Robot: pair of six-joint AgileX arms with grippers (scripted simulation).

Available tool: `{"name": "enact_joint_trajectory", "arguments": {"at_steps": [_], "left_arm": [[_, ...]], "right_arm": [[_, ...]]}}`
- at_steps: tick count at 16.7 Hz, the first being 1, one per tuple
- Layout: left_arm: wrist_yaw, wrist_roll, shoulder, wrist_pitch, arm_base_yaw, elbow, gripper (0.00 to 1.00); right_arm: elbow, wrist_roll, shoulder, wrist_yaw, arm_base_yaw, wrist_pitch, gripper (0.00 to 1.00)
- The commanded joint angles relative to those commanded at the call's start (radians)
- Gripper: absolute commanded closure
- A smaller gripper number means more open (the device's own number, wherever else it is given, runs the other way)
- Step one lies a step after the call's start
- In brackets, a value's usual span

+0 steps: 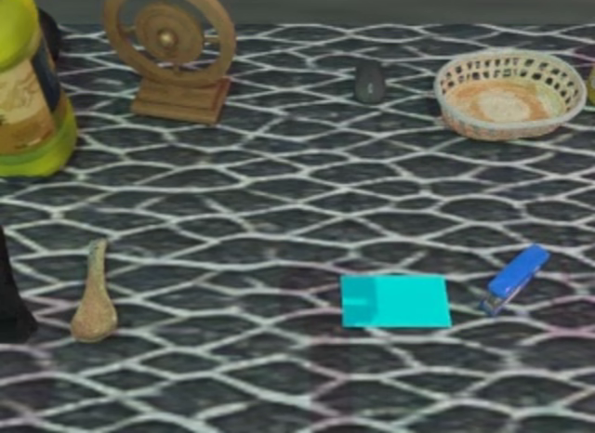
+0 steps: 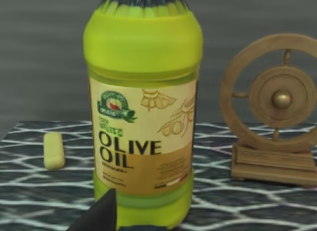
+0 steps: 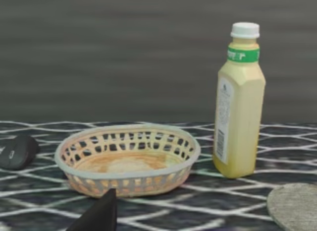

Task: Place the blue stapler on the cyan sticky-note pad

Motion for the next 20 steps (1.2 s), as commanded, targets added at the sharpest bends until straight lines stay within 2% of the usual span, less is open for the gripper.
{"name": "enact_joint_trajectory", "arguments": {"at_steps": [4, 8, 20], "left_arm": [[0.0, 0.0, 0.0, 0.0, 0.0, 0.0, 0.0], [0.0, 0.0, 0.0, 0.0, 0.0, 0.0, 0.0], [0.0, 0.0, 0.0, 0.0, 0.0, 0.0, 0.0]], "right_arm": [[0.03, 0.024, 0.03, -0.001, 0.008, -0.024, 0.0], [0.203, 0.159, 0.22, -0.003, 0.044, -0.156, 0.0], [1.018, 0.814, 1.371, -0.009, 0.22, -0.835, 0.0]]}}
